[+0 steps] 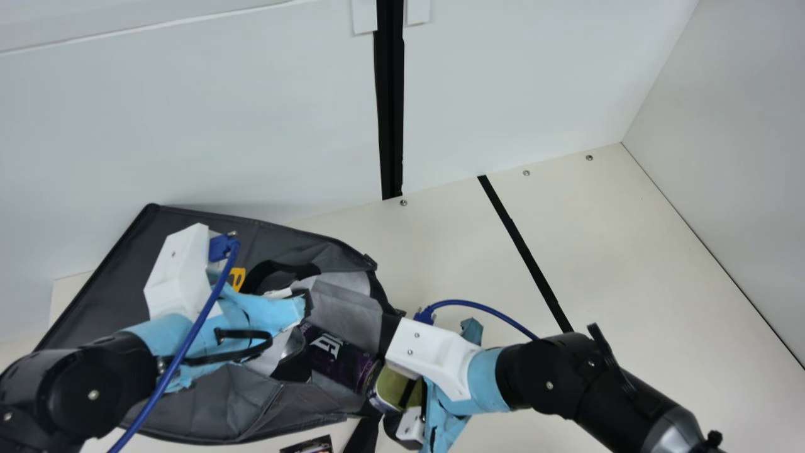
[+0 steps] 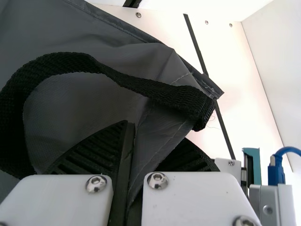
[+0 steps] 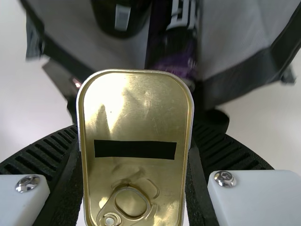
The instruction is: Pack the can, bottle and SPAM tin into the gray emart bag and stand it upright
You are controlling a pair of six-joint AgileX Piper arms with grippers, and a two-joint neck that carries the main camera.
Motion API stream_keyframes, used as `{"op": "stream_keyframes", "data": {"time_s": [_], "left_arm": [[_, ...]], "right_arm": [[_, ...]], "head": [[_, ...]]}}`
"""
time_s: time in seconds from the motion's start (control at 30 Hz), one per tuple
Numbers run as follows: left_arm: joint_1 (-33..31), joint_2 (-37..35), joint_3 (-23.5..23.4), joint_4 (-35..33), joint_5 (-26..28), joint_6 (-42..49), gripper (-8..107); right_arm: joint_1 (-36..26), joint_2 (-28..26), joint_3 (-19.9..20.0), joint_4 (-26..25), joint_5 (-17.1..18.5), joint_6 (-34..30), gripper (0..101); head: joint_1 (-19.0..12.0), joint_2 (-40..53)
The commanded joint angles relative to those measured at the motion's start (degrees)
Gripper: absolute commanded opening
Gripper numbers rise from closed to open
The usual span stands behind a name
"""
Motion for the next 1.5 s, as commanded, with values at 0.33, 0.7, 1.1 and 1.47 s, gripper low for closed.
{"op": "stream_keyframes", "data": {"time_s": [0.33, 0.7, 1.1, 1.47], "left_arm": [[0.00, 0.00, 0.00, 0.00, 0.00, 0.00, -8], [0.00, 0.00, 0.00, 0.00, 0.00, 0.00, -8], [0.00, 0.00, 0.00, 0.00, 0.00, 0.00, -8], [0.00, 0.00, 0.00, 0.24, 0.00, 0.00, -8]], "right_arm": [[1.65, 4.48, -3.02, 11.44, -7.34, -7.73, 0], [3.07, 10.75, -7.48, 20.05, -11.64, -14.07, 0], [5.06, 18.01, -13.37, 25.00, -15.54, -15.26, 0], [6.75, 21.38, -16.55, 25.72, -17.39, -13.27, 7]], "head": [[-1.21, -0.14], [-1.21, -0.14], [-1.21, -0.14], [-1.21, -0.14]]}}
